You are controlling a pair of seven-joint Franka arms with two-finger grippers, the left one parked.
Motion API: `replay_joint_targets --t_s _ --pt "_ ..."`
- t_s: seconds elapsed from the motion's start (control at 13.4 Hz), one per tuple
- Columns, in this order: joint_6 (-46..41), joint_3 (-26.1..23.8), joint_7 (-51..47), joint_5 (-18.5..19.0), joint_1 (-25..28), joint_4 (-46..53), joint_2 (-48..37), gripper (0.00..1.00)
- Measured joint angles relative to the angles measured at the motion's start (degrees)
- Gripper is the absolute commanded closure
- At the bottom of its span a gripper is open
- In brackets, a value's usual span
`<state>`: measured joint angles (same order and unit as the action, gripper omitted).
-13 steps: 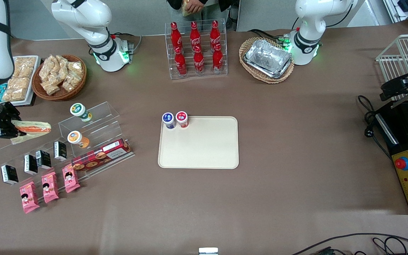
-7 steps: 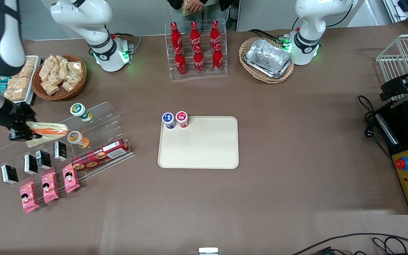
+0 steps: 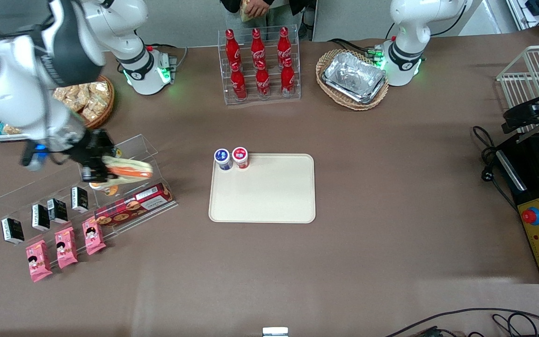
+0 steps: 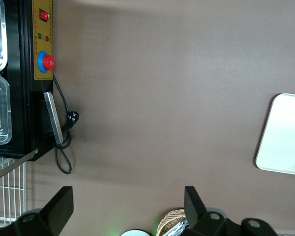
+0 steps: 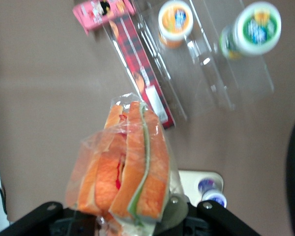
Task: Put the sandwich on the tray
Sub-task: 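Carry the held sandwich with the right gripper over the beige tray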
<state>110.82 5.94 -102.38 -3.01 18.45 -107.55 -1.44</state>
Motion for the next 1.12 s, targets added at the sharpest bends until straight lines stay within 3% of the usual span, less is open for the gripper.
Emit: replay_joint_targets --t_s 0.37,0.67,1.12 --pt "0.02 0.03 -16.61 0.02 10.65 7.48 8.64 0.60" --pt "0.85 0.13 -24.79 0.03 16.20 14.83 18.10 0.59" --pt "10.97 0.29 -34.60 3.00 22.48 20.82 30.94 0.59"
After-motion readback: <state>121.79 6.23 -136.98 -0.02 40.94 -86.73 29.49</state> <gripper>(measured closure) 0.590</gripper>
